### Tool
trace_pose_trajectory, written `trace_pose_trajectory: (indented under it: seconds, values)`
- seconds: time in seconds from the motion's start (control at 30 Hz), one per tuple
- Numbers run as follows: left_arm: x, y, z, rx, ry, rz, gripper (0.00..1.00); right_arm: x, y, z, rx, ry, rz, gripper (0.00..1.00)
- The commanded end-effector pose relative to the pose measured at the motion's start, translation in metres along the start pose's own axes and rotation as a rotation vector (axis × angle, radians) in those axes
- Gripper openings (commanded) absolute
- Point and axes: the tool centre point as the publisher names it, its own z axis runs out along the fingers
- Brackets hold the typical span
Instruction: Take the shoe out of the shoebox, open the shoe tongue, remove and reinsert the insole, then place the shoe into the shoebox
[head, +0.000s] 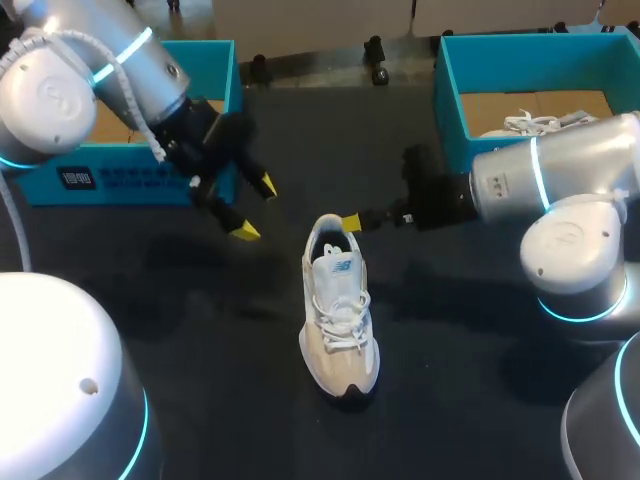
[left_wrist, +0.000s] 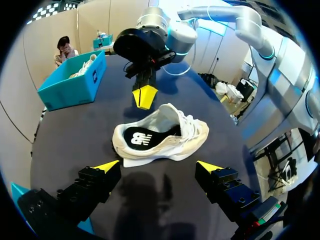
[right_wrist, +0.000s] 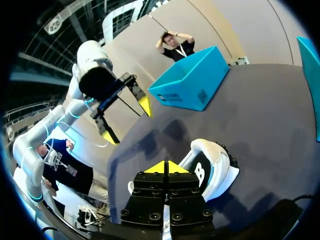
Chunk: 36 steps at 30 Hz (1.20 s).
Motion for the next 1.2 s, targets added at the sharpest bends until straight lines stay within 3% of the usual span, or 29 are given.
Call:
trace_pose_trajectory:
  seconds: [0.03,0.2,0.47,0.7,1.2]
  values:
    - [0.007,0.003,-0.017,-0.026,0.006,0.010,1.00,0.001,0.000,0.001,0.002,-0.005,0.002,0.00]
    - [0.012,0.007,-0.029,-0.054,0.042,0.019,1.00,0.003,0.006,0.000,0.048,-0.119,0.049,0.00]
    - [0.006,0.012,-0.052,-0.062,0.003,0.037,1.00,0.010,0.015,0.003,0.088,-0.277,0.100,0.00]
    - [0.005,0.016,-0.069,-0.103,0.008,0.064,1.00,0.022,0.020,0.008,0.174,-0.432,0.164,0.00]
    - [0.005,0.018,-0.088,-0.124,-0.018,0.064,1.00,0.024,0.004,0.005,0.271,-0.657,0.255,0.00]
